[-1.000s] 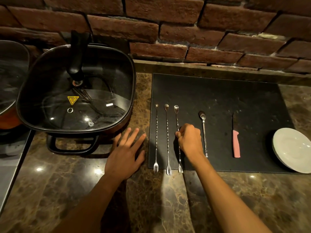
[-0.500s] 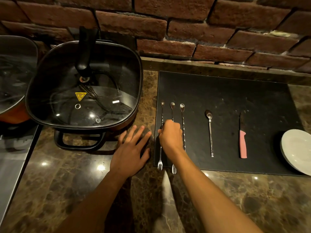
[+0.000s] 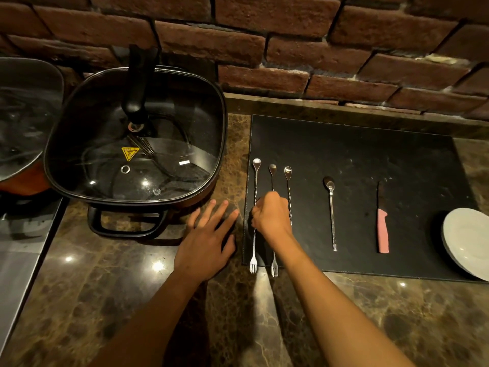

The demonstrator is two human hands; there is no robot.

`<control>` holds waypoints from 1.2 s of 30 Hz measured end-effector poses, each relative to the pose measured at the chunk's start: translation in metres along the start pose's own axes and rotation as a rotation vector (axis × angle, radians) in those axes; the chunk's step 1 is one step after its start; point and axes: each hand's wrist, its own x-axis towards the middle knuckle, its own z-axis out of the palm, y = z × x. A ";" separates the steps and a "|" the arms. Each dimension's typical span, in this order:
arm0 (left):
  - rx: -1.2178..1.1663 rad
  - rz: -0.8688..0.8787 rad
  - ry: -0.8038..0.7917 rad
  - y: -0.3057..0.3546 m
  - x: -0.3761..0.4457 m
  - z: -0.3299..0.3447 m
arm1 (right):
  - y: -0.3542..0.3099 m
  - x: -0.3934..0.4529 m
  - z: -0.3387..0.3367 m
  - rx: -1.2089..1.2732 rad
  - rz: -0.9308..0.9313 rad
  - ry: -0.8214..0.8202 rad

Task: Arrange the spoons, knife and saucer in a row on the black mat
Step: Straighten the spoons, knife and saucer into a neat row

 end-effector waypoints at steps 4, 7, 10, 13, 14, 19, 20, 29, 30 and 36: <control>0.002 0.002 -0.008 0.000 -0.001 -0.001 | 0.001 0.001 0.002 -0.058 -0.010 0.012; 0.005 -0.001 -0.013 0.001 -0.001 -0.002 | 0.001 0.001 0.003 -0.115 -0.028 0.035; 0.004 -0.002 -0.019 0.001 -0.001 -0.002 | 0.001 0.001 0.006 -0.126 -0.055 0.043; 0.002 0.001 -0.019 0.001 0.000 -0.003 | 0.001 0.000 0.008 -0.132 -0.069 0.057; 0.001 0.000 -0.018 0.001 -0.001 -0.003 | 0.001 0.000 0.008 -0.128 -0.066 0.061; 0.003 -0.003 -0.025 0.001 -0.001 -0.003 | 0.003 0.002 0.009 -0.129 -0.055 0.061; 0.002 -0.003 -0.026 0.001 -0.001 -0.003 | 0.003 0.002 0.009 -0.128 -0.057 0.061; 0.006 0.001 -0.012 0.002 -0.001 -0.005 | 0.007 0.005 0.008 -0.120 -0.069 0.044; 0.008 0.000 -0.013 0.002 -0.001 -0.005 | 0.007 0.005 0.008 -0.122 -0.069 0.039; 0.006 -0.002 -0.019 0.003 -0.001 -0.006 | 0.008 0.007 0.008 -0.136 -0.069 0.042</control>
